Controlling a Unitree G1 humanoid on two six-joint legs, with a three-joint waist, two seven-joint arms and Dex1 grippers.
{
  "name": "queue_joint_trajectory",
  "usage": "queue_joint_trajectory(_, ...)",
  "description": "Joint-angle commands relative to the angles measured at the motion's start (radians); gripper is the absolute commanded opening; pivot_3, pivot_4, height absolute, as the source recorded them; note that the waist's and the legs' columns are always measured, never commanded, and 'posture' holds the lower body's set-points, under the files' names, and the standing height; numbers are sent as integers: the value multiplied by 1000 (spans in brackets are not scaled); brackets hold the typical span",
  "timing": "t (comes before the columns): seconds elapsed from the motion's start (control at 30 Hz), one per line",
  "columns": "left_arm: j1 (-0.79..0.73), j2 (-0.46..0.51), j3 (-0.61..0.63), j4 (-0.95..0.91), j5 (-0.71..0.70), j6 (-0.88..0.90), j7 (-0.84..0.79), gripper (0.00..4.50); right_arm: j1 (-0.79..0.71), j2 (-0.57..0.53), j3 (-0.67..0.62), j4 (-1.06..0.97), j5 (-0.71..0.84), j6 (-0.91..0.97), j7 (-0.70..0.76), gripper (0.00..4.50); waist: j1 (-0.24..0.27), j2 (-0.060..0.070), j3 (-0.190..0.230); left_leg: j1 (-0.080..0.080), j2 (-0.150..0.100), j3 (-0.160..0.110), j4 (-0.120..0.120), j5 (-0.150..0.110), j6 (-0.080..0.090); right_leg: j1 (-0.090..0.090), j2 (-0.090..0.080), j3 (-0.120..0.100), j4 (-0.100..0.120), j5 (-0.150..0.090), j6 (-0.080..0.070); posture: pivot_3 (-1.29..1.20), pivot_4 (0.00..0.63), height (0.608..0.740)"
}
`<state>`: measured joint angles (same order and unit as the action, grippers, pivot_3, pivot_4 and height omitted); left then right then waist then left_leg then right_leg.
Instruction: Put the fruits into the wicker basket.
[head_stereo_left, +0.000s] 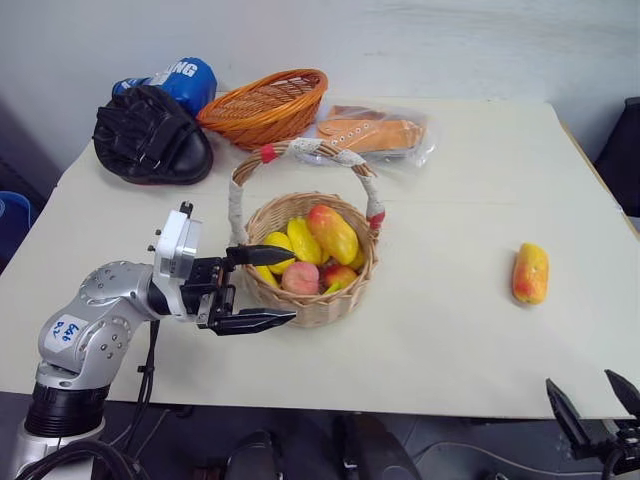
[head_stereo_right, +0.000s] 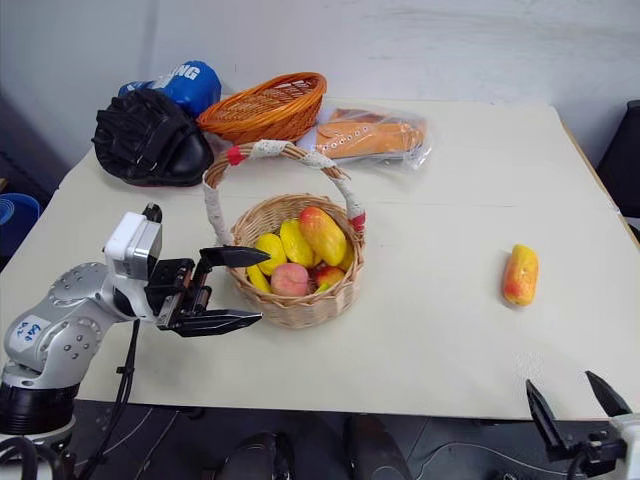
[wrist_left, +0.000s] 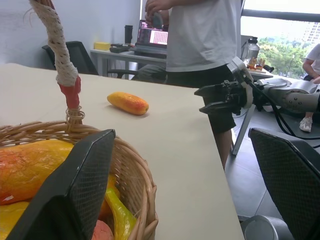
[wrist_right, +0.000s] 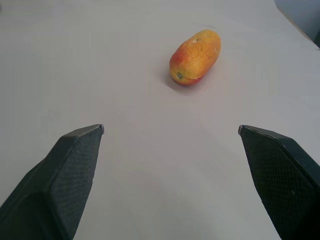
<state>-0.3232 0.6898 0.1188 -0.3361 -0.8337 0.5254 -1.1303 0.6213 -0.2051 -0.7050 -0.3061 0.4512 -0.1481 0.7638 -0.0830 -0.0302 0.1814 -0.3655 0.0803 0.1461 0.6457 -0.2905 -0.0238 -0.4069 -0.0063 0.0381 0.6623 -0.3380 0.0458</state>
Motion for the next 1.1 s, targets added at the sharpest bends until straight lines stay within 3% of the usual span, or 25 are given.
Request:
queue_joint_trajectory(0.03,-14,2,11,-3,-10,4,-2,4500,-83,-109,0,-79,97,108,-62,4477,-3,0,0,0,0,1,0,0,0,0,0,0,0,0,0,0,150,740)
queue_joint_trajectory(0.2,-8,-2,14,-17,-9,6,8,4500,-264,-331,-25,-95,241,535,-316,4477,3,0,0,0,-1,0,1,1,-1,-1,0,1,1,0,0,0,150,740)
queue_joint_trajectory(0.3,5,-9,20,-32,0,-10,22,4500,-396,-431,-18,-56,288,693,-399,4477,6,1,0,-2,-1,0,1,1,-1,-2,-1,1,0,0,0,0,150,740)
queue_joint_trajectory(0.47,34,-13,25,-54,10,-26,36,4500,-632,-601,144,159,152,899,-492,4477,4,0,1,-4,-1,1,1,1,0,-3,0,3,-1,0,2,0,150,740)
queue_joint_trajectory(0.67,58,-8,38,-69,11,-29,48,4500,-832,-588,219,308,152,1028,-496,4477,5,2,2,-4,-2,2,2,2,0,-4,1,5,-1,0,4,0,150,740)
queue_joint_trajectory(0.87,73,0,51,-84,3,-20,62,4500,-898,-580,247,391,137,1109,-468,4477,5,3,2,-4,-2,2,2,2,0,-4,1,5,-1,0,5,0,150,740)
queue_joint_trajectory(0.97,79,6,61,-89,-3,-17,63,4500,-908,-596,269,412,135,1133,-427,3922,4,3,2,-4,-2,2,2,2,0,-4,1,6,-1,0,5,0,150,740)
queue_joint_trajectory(1.1,83,14,71,-94,-12,-11,63,4500,-908,-620,285,411,101,1044,-338,2521,1,3,2,-4,-1,2,2,2,0,-4,1,6,-1,0,5,0,150,740)
